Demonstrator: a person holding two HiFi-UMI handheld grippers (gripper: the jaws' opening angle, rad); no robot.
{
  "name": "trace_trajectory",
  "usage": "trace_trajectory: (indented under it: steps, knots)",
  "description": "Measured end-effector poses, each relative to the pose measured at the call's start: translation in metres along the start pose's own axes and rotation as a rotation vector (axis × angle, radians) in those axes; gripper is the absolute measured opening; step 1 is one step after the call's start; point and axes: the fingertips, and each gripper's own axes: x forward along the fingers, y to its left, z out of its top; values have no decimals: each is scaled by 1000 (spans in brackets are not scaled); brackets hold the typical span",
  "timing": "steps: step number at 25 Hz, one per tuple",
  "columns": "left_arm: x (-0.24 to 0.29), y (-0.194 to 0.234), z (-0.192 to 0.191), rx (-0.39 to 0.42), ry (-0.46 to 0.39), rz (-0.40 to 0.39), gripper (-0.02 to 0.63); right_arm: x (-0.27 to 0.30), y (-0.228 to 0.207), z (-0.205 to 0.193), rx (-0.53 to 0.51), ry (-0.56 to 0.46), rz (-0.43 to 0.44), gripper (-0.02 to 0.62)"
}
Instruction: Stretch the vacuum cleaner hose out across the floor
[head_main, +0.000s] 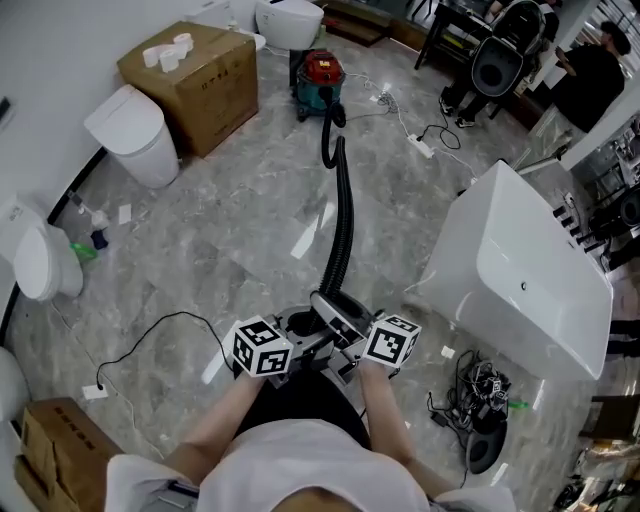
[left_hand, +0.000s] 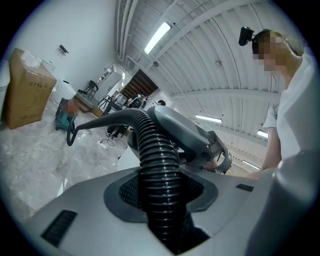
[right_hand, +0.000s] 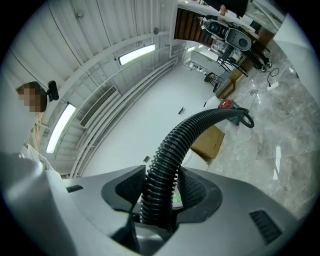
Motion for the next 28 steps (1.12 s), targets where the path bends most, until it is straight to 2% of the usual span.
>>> trace_trajectory:
  steps: [9,18,28]
  knots:
    - [0,-4,3,2,-8,18,161,-1,5,2,7,12,15,207]
    - [-12,1,0,-27,-25,22,161,9,6,-9,11,47,-7,206]
    - [-31,18,11,-32,-13,28,163,36,9,-10,65,18,17,206]
